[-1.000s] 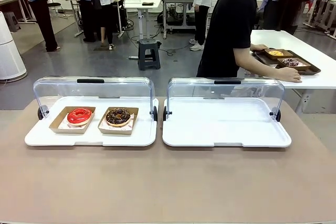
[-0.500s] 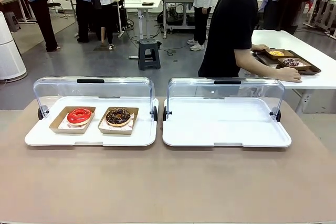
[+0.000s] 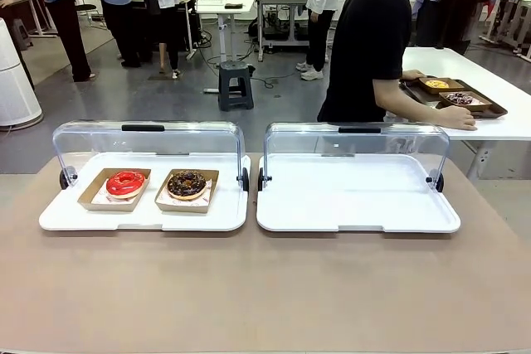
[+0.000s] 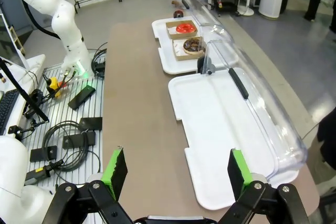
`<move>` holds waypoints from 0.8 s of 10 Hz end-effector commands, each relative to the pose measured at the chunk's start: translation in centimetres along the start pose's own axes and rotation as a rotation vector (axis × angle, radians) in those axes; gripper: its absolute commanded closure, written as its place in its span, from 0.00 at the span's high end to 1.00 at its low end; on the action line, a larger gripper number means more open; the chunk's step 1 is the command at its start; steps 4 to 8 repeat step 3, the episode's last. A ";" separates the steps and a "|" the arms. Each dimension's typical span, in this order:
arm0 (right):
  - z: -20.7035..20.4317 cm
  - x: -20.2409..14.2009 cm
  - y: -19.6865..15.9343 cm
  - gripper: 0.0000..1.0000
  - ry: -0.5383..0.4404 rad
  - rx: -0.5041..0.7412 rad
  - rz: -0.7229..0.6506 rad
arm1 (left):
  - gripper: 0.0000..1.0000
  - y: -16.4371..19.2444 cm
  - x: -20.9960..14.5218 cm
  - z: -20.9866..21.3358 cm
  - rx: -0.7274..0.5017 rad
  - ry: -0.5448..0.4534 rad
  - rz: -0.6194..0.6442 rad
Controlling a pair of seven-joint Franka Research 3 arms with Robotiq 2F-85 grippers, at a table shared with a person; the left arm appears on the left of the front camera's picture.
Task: Provide the desired donut to the person.
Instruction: Place the picked Paper togo box onto the Handle tray extended by the person.
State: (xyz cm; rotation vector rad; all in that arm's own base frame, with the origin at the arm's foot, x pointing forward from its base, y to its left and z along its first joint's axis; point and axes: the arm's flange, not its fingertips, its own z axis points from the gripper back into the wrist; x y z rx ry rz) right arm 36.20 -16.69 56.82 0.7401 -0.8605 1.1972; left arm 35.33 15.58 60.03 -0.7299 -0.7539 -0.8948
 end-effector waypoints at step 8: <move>-0.2 -0.1 -0.2 1.00 -0.025 -0.004 0.014 | 1.00 -0.1 -0.1 0.2 -0.006 0.002 -0.011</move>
